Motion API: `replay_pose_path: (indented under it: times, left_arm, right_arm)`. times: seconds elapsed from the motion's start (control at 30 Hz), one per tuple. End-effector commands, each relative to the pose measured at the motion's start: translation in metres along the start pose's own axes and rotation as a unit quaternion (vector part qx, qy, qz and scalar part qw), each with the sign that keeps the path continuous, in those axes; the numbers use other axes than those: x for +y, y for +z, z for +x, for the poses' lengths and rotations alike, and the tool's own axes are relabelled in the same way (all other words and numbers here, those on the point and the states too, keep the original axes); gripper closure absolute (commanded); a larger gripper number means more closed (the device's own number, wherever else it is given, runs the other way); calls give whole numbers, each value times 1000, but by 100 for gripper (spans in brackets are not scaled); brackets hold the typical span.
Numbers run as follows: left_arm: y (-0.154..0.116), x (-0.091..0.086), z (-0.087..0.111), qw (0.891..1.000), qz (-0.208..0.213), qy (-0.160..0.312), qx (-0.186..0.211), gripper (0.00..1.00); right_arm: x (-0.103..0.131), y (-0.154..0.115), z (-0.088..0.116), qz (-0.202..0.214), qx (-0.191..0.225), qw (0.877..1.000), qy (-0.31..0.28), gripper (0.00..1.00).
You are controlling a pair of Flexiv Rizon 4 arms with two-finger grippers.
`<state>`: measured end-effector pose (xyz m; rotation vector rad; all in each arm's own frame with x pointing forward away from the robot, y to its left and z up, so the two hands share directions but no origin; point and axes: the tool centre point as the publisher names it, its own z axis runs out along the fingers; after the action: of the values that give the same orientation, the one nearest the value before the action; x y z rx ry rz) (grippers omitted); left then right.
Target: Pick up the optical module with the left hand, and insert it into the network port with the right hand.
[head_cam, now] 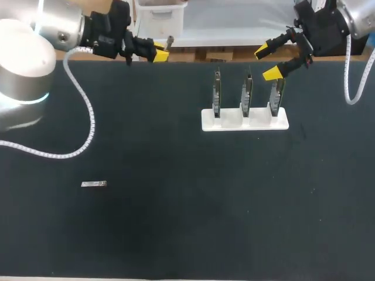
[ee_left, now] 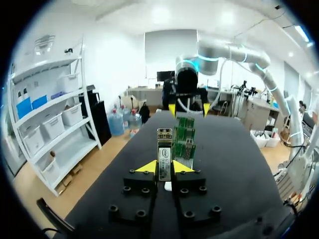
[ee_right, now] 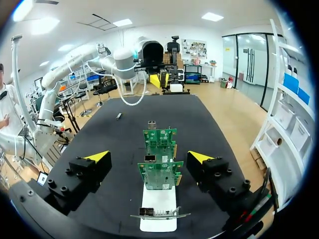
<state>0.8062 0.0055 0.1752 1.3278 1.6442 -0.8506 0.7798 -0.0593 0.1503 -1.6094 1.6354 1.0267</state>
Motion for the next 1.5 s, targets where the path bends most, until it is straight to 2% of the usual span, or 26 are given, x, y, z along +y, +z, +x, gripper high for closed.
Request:
replay_pose_path:
  times: [0.03, 0.33, 0.7, 0.97, 1.5]
  left_arm:
    - [18, -2, -8, 998, 2, 5, -65, 100]
    - [48, -22, -39, 993, 46, 22, -107, 100]
    - [85, -49, -62, 986, 103, 34, -129, 100]
    - [111, -63, -77, 977, 133, 8, -169, 100]
    - [132, -77, -85, 973, 130, 0, -190, 100]
  right_arm:
    - [0, 0, 0, 0, 0, 1000, 0, 0]
    - [0, 0, 0, 0, 0, 1000, 0, 0]
    - [0, 0, 0, 0, 0, 1000, 0, 0]
    - [0, 0, 0, 0, 0, 1000, 0, 0]
    - [0, 0, 0, 0, 0, 1000, 0, 0]
